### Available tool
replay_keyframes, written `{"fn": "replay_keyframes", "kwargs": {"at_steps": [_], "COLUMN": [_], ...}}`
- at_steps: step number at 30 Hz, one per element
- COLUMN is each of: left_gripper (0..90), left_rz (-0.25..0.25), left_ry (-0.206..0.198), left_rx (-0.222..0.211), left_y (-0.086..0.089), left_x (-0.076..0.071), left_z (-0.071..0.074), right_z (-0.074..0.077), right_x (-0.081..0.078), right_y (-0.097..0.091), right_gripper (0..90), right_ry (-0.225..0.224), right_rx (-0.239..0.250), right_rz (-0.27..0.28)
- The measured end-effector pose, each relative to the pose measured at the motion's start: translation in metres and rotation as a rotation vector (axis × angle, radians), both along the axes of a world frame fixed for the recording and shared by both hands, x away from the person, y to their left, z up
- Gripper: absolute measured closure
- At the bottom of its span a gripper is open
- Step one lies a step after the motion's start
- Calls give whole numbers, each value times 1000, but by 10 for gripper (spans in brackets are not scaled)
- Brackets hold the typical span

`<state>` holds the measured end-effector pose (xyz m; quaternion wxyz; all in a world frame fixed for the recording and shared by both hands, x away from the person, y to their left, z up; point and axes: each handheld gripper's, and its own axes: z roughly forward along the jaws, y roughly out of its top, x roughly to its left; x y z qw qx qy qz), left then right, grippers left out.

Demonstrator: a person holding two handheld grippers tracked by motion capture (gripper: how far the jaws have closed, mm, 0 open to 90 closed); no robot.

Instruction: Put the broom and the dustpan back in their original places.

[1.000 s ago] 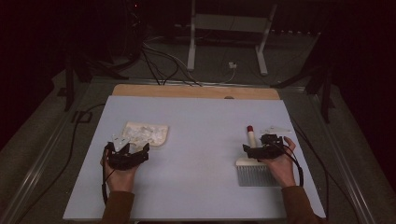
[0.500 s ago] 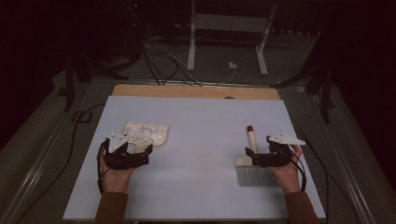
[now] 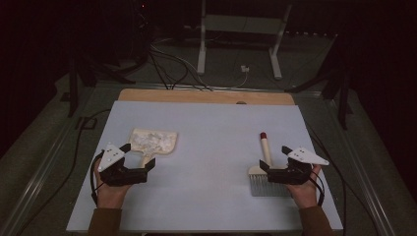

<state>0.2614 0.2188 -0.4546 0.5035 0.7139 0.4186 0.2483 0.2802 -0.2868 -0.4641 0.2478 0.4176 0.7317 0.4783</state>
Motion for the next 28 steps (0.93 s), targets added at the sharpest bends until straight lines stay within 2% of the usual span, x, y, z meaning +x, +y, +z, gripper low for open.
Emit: {"fn": "replay_keyframes", "kwargs": {"at_steps": [4,13,22,28], "left_gripper": [4,3,3,3], "left_rz": [-5,-9,-8,-5], "left_ry": [-19,-27,-48,-40], "left_rx": [-11,-16,-27,-40], "left_y": [2,7,8,8], "left_x": [-3,-10,-16,-17], "left_z": [0,-2,1,-1], "right_z": [2,5,5,4], "right_x": [-7,-15,-16,-16], "right_y": [-4,-13,-12,-14], "right_gripper": [0,0,0,0], "right_ry": [-25,-63,-60,-57], "right_rx": [24,54,54,57], "right_rz": [12,-14,-15,-25]}}
